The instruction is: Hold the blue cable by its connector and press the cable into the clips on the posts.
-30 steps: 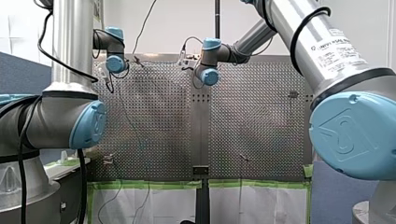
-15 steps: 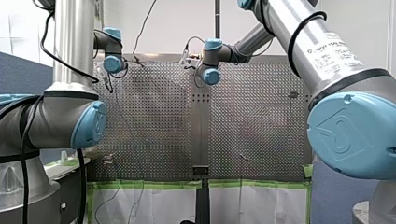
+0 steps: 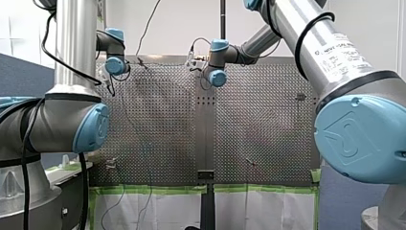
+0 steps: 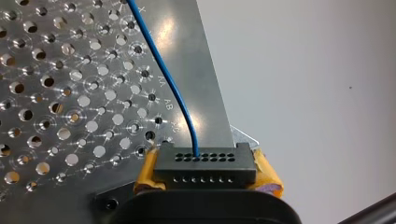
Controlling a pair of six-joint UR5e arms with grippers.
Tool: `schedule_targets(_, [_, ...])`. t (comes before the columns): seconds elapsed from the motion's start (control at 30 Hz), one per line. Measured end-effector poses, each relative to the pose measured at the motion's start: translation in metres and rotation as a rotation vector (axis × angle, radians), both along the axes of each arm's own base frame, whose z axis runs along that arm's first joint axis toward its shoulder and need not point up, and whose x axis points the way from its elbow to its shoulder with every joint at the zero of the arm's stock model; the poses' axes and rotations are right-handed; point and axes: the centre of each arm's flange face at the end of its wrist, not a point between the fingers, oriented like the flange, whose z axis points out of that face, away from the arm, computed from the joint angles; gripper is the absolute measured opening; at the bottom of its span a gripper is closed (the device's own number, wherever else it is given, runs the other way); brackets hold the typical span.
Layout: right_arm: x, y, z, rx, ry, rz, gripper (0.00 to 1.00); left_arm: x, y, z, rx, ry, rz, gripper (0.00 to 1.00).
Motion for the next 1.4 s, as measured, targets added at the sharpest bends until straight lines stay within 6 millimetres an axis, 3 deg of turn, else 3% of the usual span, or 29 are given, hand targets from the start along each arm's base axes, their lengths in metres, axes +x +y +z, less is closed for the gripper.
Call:
schedule_targets(0.03, [0.000, 0.000, 0.000, 0.000, 0.001, 0.001, 0.00, -0.001, 0.000, -0.001, 0.003, 0.008, 0.002, 0.56])
schedule_targets(0.07, [0.000, 0.000, 0.000, 0.001, 0.001, 0.001, 0.00, -0.001, -0.001, -0.002, 0.007, 0.019, 0.004, 0.56])
schedule_targets(0.1, [0.000, 0.000, 0.000, 0.001, 0.002, 0.002, 0.00, -0.002, -0.001, -0.003, 0.010, 0.026, 0.004, 0.64])
schedule_targets(0.13, [0.000, 0.000, 0.000, 0.002, 0.003, 0.002, 0.00, -0.002, -0.001, -0.003, 0.013, 0.031, 0.004, 0.82])
schedule_targets(0.17, [0.000, 0.000, -0.001, 0.003, 0.003, 0.002, 0.00, -0.002, -0.001, -0.004, 0.018, 0.036, 0.001, 0.82])
schedule_targets(0.2, [0.000, 0.000, -0.001, 0.004, 0.005, 0.002, 0.00, -0.003, -0.001, -0.004, 0.021, 0.039, -0.002, 1.00])
schedule_targets(0.83, [-0.001, 0.000, -0.003, 0.010, 0.013, 0.005, 0.00, -0.020, -0.010, -0.012, 0.128, 0.185, -0.009, 1.00])
schedule_targets(1.4, [-0.001, 0.000, -0.003, 0.009, 0.014, 0.007, 0.00, -0.086, -0.031, -0.019, 0.052, 0.293, -0.126, 1.00])
